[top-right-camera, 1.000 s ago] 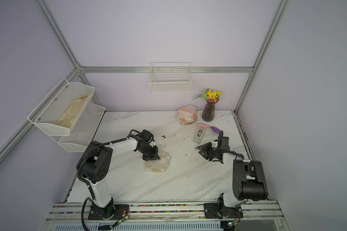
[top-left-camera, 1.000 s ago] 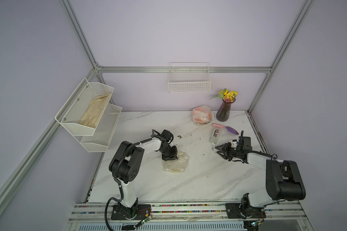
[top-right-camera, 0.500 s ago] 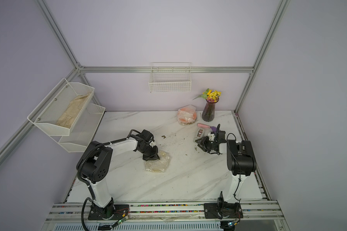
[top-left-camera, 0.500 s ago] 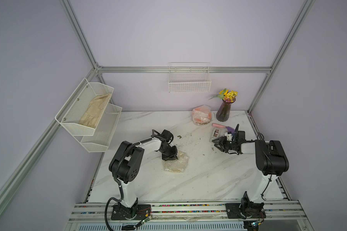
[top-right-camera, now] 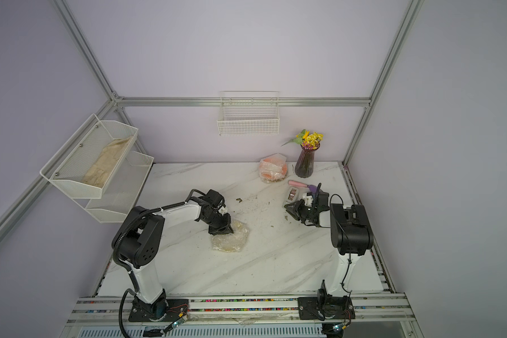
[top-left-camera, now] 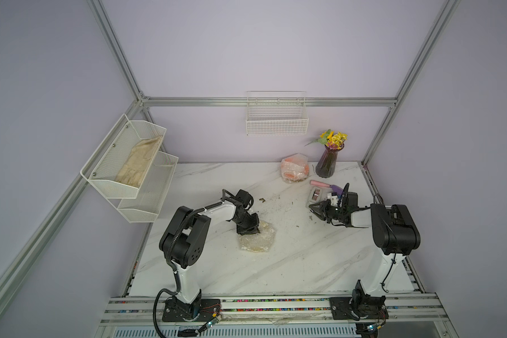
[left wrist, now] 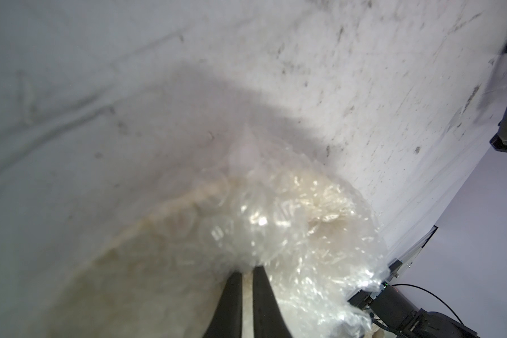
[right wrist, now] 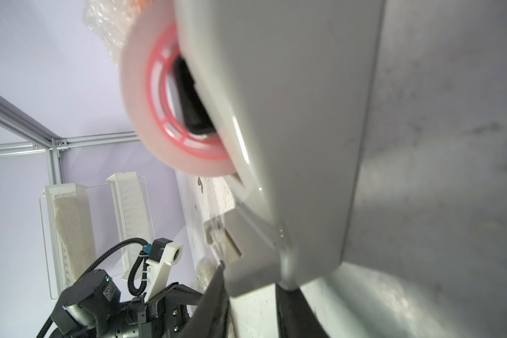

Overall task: Wrap dinner plates in bubble wrap
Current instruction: Tear off the tape using the Tape Cutter.

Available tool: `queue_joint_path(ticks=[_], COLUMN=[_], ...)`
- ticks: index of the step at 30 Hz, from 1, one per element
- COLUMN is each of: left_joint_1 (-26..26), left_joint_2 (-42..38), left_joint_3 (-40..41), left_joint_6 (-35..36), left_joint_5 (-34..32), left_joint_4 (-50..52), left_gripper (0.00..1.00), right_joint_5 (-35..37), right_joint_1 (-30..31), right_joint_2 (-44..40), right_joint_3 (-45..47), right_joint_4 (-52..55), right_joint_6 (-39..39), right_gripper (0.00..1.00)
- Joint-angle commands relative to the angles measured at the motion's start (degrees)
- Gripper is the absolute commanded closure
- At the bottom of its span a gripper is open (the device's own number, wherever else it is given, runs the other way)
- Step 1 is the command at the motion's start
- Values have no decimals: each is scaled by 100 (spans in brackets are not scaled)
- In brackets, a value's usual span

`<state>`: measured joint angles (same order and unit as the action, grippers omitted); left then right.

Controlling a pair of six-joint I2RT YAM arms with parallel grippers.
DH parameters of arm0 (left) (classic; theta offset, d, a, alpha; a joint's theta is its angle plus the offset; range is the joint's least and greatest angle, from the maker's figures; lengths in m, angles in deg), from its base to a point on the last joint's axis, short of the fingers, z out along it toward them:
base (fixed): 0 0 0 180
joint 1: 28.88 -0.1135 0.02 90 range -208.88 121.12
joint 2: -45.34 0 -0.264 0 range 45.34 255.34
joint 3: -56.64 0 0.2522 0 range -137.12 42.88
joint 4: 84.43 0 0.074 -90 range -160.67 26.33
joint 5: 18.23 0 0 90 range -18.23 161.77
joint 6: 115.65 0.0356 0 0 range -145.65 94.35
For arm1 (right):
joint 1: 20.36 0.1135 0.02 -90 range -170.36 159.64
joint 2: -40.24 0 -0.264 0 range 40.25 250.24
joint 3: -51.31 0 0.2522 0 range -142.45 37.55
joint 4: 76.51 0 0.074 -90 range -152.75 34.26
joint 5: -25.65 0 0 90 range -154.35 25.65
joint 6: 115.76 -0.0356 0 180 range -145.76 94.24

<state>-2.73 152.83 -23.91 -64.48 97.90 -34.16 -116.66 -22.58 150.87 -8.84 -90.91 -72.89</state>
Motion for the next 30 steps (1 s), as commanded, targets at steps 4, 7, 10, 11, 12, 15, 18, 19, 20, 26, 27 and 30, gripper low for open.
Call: queue_joint_path(ticks=[4, 7, 10, 11, 12, 15, 18, 19, 20, 26, 27, 30], left_joint_1=[48, 48, 48, 48, 48, 59, 65, 65, 69, 91, 85, 91], left_joint_2=[268, 265, 270, 272, 269, 270, 273, 263, 257, 186, 185, 191], left_joint_3=[78, 83, 94, 104, 112, 144, 174, 181, 192, 242, 240, 210], left_joint_6=[-2, -16, -8, -2, -4, -24, -46, -52, -58, -99, -107, -133], left_joint_5=[-646, -648, -650, -649, -650, -662, -662, -659, -658, -606, -596, -529], left_joint_4=[675, 677, 682, 679, 680, 679, 663, 656, 647, 527, 499, 428], left_gripper=[89, 89, 89, 89, 89, 89, 89, 89, 89, 89, 89, 89], right_joint_5=[178, 372, 759, 958, 1176, 1853, 2081, 2086, 2085, 2054, 1985, 1684], right_joint_1=[-7, 0, 77, 126, 162, 196, 196, 203, 219, 587, 655, 966], right_joint_2=[-13, -110, -196, -231, -258, -237, -179, -202, -290, -1657, -1770, -2236], right_joint_3=[-31, -9, -125, -200, -263, -241, 66, 147, 187, -401, -494, -668], right_joint_4=[-641, -141, 890, 1414, 2031, 3502, 3632, 3508, 3358, 3560, 3671, 4025], right_joint_6=[-112, -34, -33, 8, 43, 14, -147, -180, -197, 979, 1128, 1411], right_gripper=[87, 100, 100, 100, 100, 100, 100, 100, 100, 100, 100, 100])
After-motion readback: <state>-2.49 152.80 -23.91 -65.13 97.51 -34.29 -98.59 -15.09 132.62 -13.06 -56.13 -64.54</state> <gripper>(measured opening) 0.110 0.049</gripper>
